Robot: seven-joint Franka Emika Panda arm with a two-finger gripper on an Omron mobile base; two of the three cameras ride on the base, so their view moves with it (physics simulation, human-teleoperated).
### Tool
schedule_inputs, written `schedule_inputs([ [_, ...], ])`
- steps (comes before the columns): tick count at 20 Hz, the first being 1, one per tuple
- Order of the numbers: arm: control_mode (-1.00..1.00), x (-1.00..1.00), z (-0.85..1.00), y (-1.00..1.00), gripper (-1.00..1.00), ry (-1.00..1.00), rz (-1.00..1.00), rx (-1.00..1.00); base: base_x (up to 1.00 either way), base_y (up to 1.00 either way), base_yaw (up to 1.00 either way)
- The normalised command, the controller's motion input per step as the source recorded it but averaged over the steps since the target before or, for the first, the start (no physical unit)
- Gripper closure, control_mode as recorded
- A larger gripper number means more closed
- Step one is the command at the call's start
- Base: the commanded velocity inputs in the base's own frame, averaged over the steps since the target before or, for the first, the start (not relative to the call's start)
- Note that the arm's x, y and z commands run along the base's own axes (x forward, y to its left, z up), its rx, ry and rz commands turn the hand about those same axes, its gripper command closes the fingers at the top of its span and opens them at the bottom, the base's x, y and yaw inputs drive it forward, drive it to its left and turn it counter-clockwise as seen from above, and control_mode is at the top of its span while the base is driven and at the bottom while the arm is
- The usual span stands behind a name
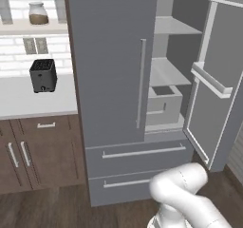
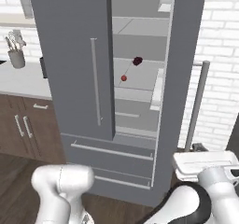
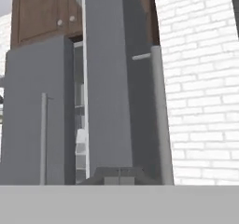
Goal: Take the strawberry from the fridge and place it on top of the pancake, located on the dining counter.
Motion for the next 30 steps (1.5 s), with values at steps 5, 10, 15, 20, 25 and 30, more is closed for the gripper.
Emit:
schedule_inputs([
  [5,-1.0,-0.75,0.65,1.0,1.0,0.28,-0.2,-0.06,0.0,0.0,0.0],
  [10,-1.0,-0.43,0.51,1.0,1.0,0.39,-0.11,-0.14,0.0,0.0,0.0],
  [15,-1.0,-0.09,0.31,0.96,1.0,0.18,-0.02,-0.04,0.0,0.0,0.0],
  [20,-1.0,0.0,0.1,0.88,1.0,0.2,0.0,0.0,0.0,0.0,0.0],
  [25,-1.0,0.1,0.32,0.76,1.0,0.26,0.0,-0.03,0.0,0.0,0.0],
  [30,-1.0,0.08,0.36,0.69,1.0,0.26,-0.01,0.0,0.0,0.0,0.0],
])
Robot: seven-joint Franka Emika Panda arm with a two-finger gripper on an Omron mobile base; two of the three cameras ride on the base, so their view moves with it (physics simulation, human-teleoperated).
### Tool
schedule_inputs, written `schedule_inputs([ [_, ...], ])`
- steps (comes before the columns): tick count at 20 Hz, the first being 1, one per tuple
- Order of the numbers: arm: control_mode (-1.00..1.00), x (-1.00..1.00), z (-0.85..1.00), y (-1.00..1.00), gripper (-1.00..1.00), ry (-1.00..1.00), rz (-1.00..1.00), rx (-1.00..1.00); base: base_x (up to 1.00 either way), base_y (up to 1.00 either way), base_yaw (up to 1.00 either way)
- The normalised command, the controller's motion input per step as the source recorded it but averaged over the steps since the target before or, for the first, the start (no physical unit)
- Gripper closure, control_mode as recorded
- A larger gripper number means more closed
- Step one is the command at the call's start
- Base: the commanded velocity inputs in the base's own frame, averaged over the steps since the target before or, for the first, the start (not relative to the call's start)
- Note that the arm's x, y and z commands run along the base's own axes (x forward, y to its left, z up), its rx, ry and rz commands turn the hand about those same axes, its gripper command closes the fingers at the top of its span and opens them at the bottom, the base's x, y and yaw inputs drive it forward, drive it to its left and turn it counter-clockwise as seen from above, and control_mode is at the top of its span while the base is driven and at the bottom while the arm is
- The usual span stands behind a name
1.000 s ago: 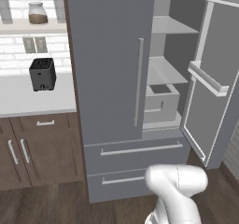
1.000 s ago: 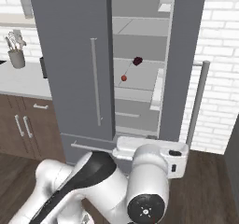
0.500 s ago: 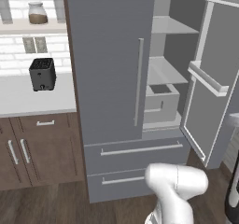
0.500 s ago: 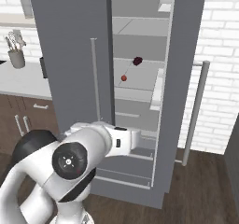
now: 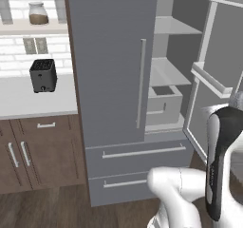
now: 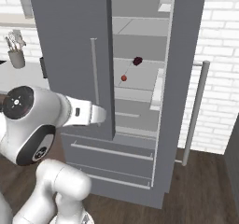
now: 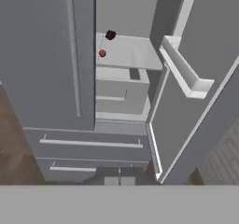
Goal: Take the strawberry from the fridge and place it on top of the pancake, located on the dining counter.
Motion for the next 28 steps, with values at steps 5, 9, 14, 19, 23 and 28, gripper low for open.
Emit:
schedule_inputs([
  [5,-1.0,0.37,0.11,0.5,1.0,0.24,0.0,0.0,0.0,0.0,0.0],
  [9,-1.0,0.4,0.0,0.42,-1.0,0.1,0.0,0.01,0.0,0.0,0.0],
  [14,-1.0,0.52,0.0,0.27,-1.0,0.03,0.0,0.07,0.0,0.0,0.0],
  [19,-1.0,0.44,0.0,0.26,-1.0,-0.06,0.0,0.06,0.0,0.0,0.0],
  [23,-1.0,0.65,0.0,0.34,-1.0,-0.02,0.0,0.05,0.0,0.0,0.0],
  [28,-1.0,0.57,0.0,0.07,-1.0,-0.12,0.0,0.01,0.0,0.0,0.0],
])
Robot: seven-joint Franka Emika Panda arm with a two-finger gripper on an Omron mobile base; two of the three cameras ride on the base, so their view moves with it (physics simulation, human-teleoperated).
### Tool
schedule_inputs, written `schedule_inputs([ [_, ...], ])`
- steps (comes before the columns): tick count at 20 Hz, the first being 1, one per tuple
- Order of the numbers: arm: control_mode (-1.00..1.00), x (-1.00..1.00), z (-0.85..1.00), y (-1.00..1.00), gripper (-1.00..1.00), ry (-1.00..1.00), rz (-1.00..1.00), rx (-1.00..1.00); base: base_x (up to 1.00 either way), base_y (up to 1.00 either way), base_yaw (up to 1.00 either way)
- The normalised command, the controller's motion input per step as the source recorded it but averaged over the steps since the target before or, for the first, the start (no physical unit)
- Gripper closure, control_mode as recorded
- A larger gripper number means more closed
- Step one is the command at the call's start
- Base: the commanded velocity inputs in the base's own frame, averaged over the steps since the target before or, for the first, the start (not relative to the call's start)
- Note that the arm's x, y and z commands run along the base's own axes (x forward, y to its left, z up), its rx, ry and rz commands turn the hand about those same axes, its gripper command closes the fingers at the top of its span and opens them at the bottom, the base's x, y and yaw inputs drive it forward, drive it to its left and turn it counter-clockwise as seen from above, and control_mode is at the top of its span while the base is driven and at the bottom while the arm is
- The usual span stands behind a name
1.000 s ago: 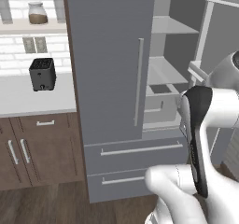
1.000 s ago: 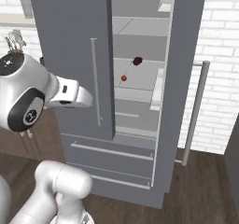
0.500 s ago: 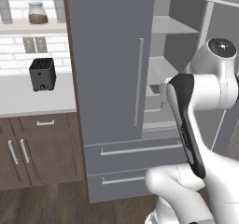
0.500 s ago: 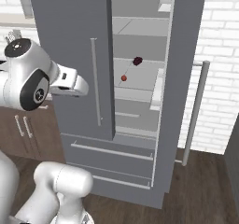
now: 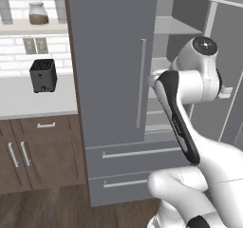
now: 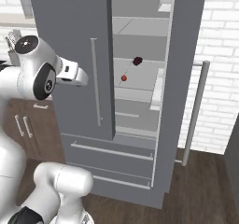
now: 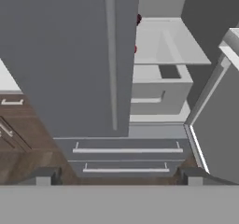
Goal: Take the strawberry from the fridge and place it on top of the pancake, located on the dining counter.
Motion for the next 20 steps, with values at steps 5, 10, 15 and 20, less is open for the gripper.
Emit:
schedule_inputs([
  [5,-1.0,0.59,-0.02,0.01,-1.0,-0.09,-0.02,0.02,0.0,0.0,0.0],
  [10,-1.0,0.6,-0.05,0.0,-1.0,-0.05,-0.03,0.02,0.0,0.0,0.0],
  [15,-1.0,0.72,0.0,0.05,-1.0,0.05,0.0,0.0,0.0,0.0,0.0],
  [20,-1.0,0.57,-0.01,0.02,-1.0,0.01,0.0,0.0,0.0,0.0,0.0],
])
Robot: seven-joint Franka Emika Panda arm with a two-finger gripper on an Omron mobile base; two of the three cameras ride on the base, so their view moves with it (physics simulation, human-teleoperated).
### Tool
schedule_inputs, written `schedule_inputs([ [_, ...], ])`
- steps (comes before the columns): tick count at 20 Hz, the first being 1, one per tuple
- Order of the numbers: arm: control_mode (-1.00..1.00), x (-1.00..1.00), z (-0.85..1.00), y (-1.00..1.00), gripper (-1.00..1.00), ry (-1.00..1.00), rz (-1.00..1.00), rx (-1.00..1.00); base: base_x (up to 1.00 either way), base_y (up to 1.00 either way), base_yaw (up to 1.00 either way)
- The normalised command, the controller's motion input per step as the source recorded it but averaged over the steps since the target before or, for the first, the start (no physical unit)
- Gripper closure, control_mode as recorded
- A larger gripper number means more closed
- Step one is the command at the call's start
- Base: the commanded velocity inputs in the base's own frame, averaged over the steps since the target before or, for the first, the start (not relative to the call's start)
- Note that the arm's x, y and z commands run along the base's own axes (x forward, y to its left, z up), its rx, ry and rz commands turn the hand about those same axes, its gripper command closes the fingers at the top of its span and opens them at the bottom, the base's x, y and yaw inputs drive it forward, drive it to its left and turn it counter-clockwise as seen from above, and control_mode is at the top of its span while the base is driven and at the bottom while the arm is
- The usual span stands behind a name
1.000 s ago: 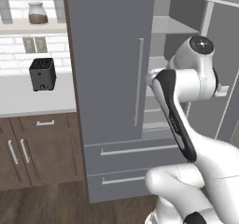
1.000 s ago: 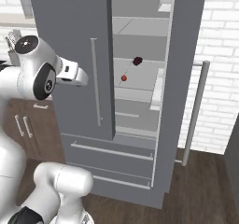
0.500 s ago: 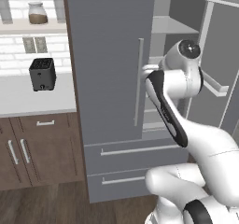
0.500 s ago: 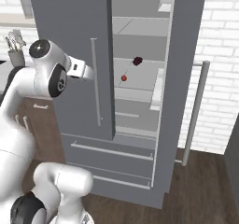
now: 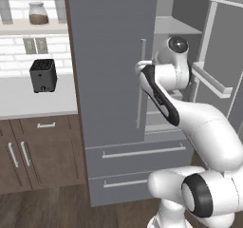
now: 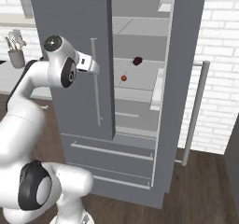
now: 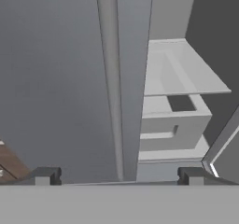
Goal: Take the strawberry from the fridge and place it on top of the pancake, located on the dining counter.
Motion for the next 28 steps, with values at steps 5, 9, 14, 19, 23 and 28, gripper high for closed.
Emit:
schedule_inputs([
  [5,-1.0,0.46,-0.12,0.0,-1.0,-0.05,0.0,0.0,0.0,0.0,0.0],
  [9,-1.0,0.54,-0.18,0.0,-1.0,0.0,0.0,0.0,0.0,0.0,0.0],
  [14,-1.0,0.57,-0.18,0.0,-1.0,0.0,0.0,0.0,0.0,0.0,0.0],
  [19,-1.0,0.55,-0.09,0.0,-1.0,0.0,0.0,-0.02,0.0,0.0,0.0],
  [23,-1.0,0.47,-0.12,0.0,-1.0,0.0,0.0,-0.03,0.0,0.0,0.0],
  [28,-1.0,0.31,-0.16,0.0,-1.0,-0.02,0.0,-0.03,0.0,0.0,0.0],
])
